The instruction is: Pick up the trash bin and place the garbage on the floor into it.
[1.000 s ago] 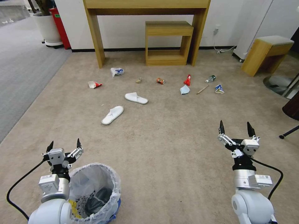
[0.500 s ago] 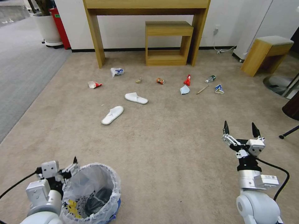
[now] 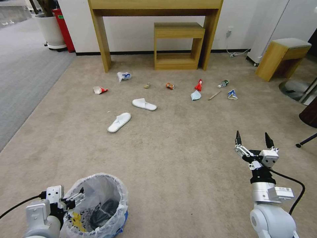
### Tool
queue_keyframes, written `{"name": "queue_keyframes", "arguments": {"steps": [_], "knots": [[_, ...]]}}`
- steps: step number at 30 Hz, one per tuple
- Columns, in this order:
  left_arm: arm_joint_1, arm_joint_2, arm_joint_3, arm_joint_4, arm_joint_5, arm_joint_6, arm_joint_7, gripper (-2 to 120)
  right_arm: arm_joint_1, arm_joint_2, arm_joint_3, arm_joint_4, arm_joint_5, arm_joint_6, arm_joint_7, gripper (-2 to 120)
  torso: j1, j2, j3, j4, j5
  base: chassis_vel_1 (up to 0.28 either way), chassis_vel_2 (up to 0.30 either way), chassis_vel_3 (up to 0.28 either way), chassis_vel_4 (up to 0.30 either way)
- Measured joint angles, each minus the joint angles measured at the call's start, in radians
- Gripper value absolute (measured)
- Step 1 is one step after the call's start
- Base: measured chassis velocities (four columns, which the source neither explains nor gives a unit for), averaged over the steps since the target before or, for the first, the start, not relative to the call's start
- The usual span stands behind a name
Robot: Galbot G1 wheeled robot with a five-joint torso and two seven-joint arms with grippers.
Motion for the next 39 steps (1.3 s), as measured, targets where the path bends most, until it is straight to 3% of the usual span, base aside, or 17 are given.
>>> {"name": "queue_keyframes", "arguments": {"steps": [12,39], "knots": [[0.021,0.016,0.004,0.019,-0.02,0.003,-0.018,100,-0.008,-0.003,-0.001,-0.001,-0.001,-0.004,0.003,100,0.0,0.0,0.0,0.0,0.0001,0.0,0.0,0.0,0.0],[-0.062,0.045,0.029,0.166,-0.117,0.012,-0.064,100,0.025,0.003,-0.042,-0.06,-0.023,-0.019,0.009,100,0.0,0.0,0.0,0.0,0.0001,0.0,0.0,0.0,0.0]]}}
